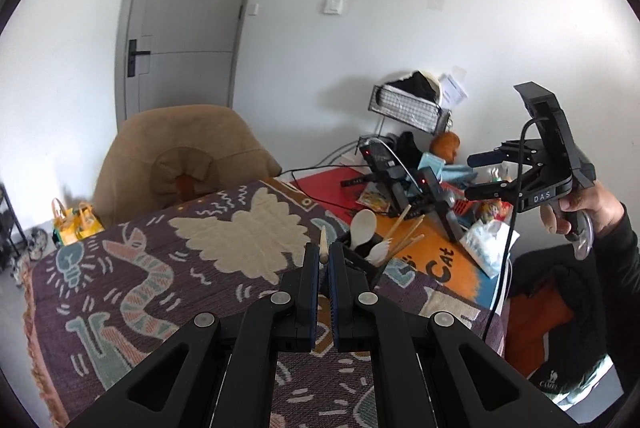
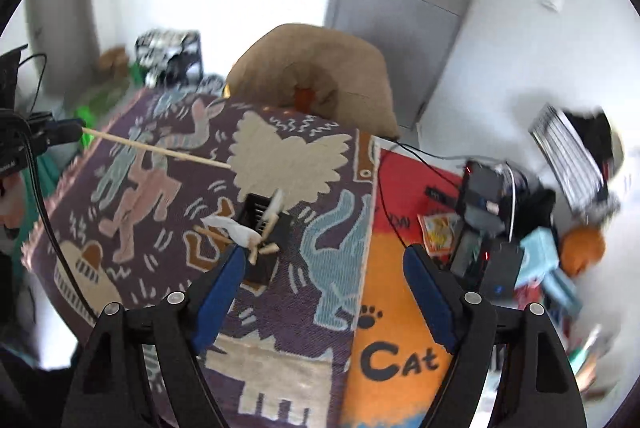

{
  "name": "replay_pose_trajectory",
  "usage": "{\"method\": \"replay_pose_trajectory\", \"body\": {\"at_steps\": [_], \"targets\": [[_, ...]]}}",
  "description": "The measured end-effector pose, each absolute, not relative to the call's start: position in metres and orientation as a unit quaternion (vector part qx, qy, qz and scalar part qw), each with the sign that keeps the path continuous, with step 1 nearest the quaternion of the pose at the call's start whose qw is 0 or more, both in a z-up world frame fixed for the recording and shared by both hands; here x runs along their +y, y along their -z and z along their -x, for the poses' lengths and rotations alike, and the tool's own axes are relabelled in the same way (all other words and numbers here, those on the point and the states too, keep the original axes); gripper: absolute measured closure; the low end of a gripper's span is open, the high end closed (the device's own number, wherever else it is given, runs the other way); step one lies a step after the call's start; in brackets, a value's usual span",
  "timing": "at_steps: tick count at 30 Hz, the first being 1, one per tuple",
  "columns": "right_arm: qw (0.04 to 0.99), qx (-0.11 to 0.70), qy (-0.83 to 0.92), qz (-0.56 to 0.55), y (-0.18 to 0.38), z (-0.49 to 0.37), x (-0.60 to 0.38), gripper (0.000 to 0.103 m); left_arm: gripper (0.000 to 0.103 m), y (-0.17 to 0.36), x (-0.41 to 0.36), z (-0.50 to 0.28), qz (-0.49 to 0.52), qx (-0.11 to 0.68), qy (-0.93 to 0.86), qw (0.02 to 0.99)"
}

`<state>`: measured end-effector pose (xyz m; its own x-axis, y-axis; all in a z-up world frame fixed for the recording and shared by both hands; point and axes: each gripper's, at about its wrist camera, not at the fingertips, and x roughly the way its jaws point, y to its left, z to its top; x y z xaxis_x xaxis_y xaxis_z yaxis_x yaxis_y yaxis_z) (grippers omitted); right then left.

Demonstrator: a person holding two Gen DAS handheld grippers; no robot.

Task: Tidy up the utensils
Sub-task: 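Lower the chopstick into the black holder and open the left gripper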

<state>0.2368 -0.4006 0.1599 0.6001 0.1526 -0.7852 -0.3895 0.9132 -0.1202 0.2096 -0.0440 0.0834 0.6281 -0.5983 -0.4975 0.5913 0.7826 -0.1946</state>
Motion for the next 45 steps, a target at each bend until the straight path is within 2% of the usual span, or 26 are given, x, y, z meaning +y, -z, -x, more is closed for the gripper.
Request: {"method": "replay_pose_trajectory", "body": {"at_steps": [3,6,7,15,25,35,45], "targets": [[0.894,0.409,-0.149,0.106,-0.152,-0.22,-0.418,0.019,0.099,-0.09,-0.06,-0.215,-0.011,0.293,0.337,0.895],[0.903,0.393,-0.159,0.07,-0.145,-0.202,-0.431,0.003,0.099,-0.1,-0.077,-0.219,-0.043,0.308,0.334,0.89],[0.906,0.387,-0.159,0.06,-0.142,-0.196,-0.435,0.001,0.099,-0.103,-0.083,-0.222,-0.055,0.313,0.33,0.889],[0.924,0.35,-0.154,-0.006,-0.112,-0.173,-0.459,0.001,0.099,-0.124,-0.122,-0.236,-0.129,0.351,0.312,0.873],[0.917,0.35,-0.173,-0.083,-0.062,-0.167,-0.478,0.001,0.099,-0.125,-0.167,-0.247,-0.203,0.403,0.315,0.835],[0.903,0.363,-0.17,-0.153,-0.02,-0.158,-0.493,0.001,0.099,-0.112,-0.209,-0.275,-0.217,0.458,0.305,0.806],[0.898,0.358,-0.174,-0.186,-0.004,-0.15,-0.491,0.001,0.098,-0.113,-0.224,-0.295,-0.167,0.431,0.304,0.833]]}}
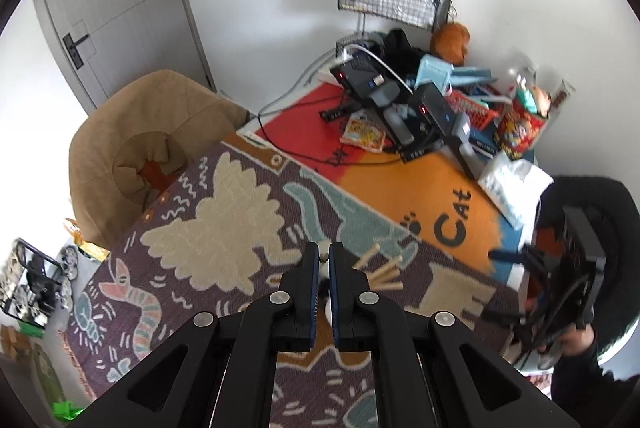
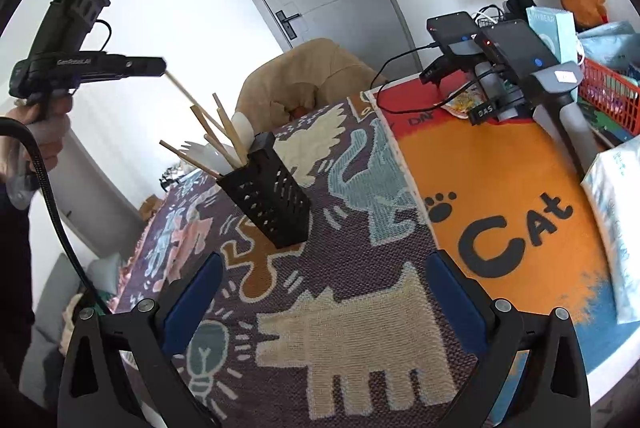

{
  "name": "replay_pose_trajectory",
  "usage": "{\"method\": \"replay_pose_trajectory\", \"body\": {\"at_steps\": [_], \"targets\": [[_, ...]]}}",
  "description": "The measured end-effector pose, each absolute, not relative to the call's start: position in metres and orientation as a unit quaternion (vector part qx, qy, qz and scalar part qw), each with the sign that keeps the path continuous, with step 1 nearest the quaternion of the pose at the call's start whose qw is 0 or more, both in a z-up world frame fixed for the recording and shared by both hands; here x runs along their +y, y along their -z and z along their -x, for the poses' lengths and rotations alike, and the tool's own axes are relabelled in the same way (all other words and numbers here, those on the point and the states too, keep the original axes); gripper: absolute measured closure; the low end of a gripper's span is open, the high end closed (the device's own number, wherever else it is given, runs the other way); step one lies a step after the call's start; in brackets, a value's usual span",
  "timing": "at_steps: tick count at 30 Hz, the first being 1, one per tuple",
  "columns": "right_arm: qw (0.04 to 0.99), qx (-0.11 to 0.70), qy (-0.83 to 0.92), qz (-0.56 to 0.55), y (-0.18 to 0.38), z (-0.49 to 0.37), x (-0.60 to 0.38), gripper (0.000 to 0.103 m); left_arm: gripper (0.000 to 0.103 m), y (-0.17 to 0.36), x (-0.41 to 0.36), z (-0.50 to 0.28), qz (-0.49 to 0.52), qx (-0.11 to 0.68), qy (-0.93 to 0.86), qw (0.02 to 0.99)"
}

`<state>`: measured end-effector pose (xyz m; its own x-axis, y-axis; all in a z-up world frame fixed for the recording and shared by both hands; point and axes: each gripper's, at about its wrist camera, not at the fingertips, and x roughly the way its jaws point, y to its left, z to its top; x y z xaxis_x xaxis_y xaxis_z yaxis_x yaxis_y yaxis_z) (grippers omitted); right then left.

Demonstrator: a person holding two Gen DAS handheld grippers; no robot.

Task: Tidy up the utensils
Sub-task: 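Lower the chopstick into the black holder and open the left gripper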

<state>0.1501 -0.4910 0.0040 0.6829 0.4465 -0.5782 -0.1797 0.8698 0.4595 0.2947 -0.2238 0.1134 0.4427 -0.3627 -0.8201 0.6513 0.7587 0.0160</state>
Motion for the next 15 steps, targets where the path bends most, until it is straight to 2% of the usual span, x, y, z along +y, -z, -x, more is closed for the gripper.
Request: {"method": "replay_pose_trajectory", "body": {"at_steps": [2,4,6,11,13,15], "targets": [[0.898,0.36,-0.176,-0.185,-0.003,-0.151,-0.487,0.001,0.084,-0.114,-0.221,-0.296,-0.152,0.417,0.303,0.843],[0.897,0.36,-0.177,-0.183,-0.002,-0.15,-0.485,0.001,0.041,-0.112,-0.218,-0.298,-0.135,0.411,0.296,0.852],[0.896,0.361,-0.18,-0.184,-0.002,-0.15,-0.482,0.001,0.034,-0.111,-0.213,-0.298,-0.121,0.398,0.29,0.862],[0.899,0.357,-0.18,-0.181,-0.003,-0.149,-0.477,0.001,0.033,-0.112,-0.198,-0.293,-0.088,0.379,0.299,0.872],[0.901,0.355,-0.175,-0.177,-0.004,-0.15,-0.474,0.001,0.021,-0.113,-0.189,-0.285,-0.081,0.364,0.299,0.878],[0.91,0.349,-0.167,-0.152,-0.007,-0.149,-0.463,0.001,0.014,-0.112,-0.18,-0.276,-0.079,0.35,0.298,0.885]]}}
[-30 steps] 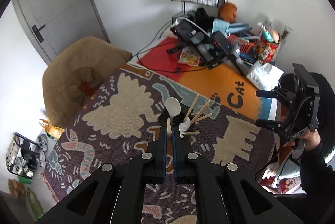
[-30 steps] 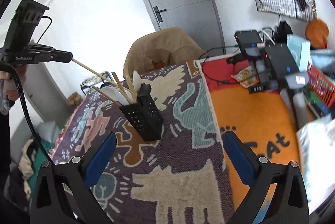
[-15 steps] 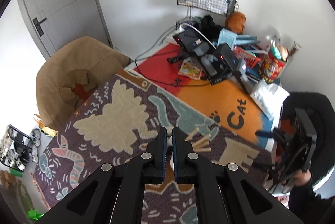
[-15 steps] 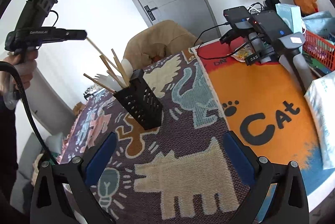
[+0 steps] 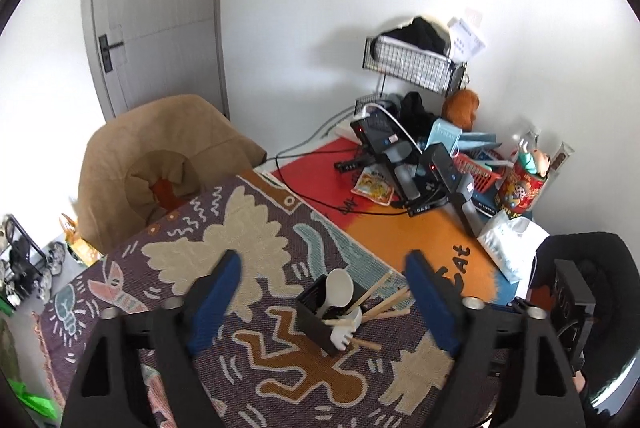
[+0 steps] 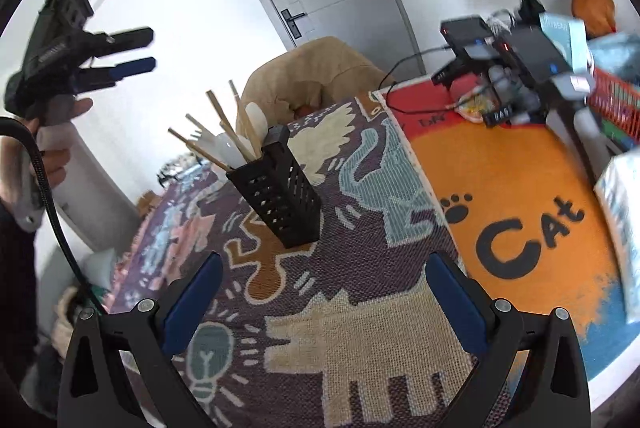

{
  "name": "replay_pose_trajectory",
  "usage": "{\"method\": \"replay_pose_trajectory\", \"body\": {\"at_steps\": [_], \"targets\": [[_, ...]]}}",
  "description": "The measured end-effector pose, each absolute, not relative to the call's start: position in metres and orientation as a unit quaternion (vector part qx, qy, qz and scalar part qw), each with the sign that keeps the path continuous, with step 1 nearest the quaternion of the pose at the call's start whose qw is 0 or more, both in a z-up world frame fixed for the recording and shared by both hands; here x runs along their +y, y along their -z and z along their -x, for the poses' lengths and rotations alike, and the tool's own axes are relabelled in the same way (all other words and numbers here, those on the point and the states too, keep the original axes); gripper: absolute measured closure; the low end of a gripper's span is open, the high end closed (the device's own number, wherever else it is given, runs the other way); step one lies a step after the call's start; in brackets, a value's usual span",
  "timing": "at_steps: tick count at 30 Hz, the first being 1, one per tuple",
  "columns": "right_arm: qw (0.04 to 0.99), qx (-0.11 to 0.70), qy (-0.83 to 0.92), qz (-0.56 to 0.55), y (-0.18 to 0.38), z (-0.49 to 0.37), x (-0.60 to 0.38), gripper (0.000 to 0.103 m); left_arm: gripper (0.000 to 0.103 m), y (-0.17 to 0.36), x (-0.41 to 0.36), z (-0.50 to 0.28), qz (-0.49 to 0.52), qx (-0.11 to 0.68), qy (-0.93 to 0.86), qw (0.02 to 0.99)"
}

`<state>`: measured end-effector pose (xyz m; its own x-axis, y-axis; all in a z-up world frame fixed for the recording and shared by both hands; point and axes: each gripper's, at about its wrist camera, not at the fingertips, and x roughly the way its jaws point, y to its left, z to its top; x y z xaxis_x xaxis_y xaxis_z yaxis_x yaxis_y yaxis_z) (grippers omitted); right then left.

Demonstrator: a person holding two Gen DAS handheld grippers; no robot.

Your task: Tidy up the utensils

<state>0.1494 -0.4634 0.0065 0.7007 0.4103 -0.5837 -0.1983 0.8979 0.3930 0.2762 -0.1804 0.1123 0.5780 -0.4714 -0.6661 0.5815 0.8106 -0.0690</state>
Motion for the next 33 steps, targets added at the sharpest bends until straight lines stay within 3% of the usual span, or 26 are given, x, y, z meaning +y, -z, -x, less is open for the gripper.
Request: {"method": "replay_pose_trajectory", "body": {"at_steps": [15,33], "targets": [[0.928,0.306,-0.165,-0.136,-0.035,-0.135,-0.424,0.0,0.0,-0.09,-0.106,-0.205,-0.018,0.306,0.263,0.915],[0.948,0.276,-0.123,-0.102,-0.073,-0.1,-0.382,0.0,0.0,-0.076,-0.02,-0.105,0.085,0.219,0.204,0.951]]}}
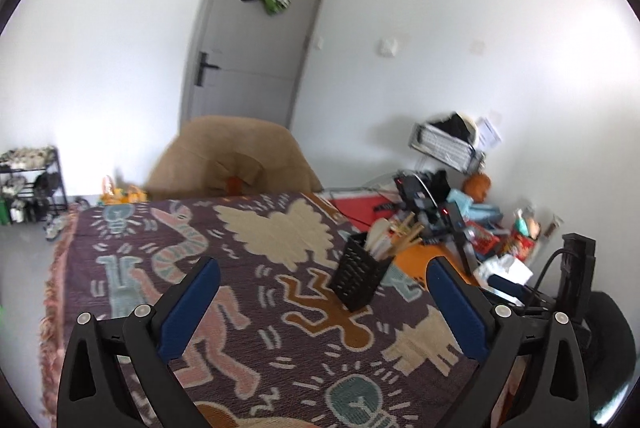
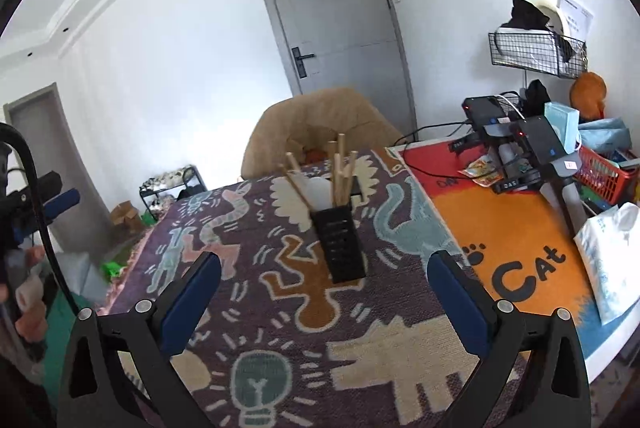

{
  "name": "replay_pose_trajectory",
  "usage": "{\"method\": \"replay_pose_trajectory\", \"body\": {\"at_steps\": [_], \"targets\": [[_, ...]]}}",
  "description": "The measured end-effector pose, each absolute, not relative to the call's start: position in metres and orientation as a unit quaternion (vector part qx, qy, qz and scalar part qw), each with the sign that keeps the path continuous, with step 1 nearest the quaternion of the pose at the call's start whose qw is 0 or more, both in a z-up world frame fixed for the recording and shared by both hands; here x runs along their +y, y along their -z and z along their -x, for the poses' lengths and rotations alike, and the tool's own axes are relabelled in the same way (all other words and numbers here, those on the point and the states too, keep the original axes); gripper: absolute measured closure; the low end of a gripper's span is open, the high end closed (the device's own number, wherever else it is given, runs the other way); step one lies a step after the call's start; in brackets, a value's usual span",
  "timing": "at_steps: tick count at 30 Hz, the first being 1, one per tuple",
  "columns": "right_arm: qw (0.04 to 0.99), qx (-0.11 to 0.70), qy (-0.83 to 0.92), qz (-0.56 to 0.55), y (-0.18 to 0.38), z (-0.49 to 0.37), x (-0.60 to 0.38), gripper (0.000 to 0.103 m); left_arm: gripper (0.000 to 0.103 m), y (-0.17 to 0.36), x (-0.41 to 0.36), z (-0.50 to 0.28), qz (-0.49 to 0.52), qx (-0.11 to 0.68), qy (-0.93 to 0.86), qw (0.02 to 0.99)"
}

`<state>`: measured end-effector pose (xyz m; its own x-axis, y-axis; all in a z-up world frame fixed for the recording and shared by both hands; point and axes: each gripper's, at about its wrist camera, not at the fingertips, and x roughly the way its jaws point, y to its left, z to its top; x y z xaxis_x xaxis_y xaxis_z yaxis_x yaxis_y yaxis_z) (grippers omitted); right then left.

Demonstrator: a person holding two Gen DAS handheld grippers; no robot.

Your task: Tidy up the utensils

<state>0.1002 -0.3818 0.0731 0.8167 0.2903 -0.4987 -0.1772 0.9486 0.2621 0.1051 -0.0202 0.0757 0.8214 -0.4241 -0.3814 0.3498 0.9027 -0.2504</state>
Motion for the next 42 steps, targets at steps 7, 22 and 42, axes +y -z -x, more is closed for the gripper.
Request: {"method": "replay_pose_trajectory", "body": {"at_steps": [7,22,42], "targets": [[0.958,0.251,-0.113,-0.084,-0.088,-0.081,-0.358,0.0,0.0,-0.065,0.007,-0.069,0.095,0.188,0.162,0.964],[0.957,0.239,-0.137,-0.088,-0.092,-0.049,-0.322,0.0,0.0,-0.04,0.044,-0.009,0.088,0.172,0.075,0.978],[0.962,0.228,-0.138,-0.052,-0.09,-0.012,-0.321,0.0,0.0,-0.033,0.029,0.021,0.04,0.177,0.068,0.981]]}}
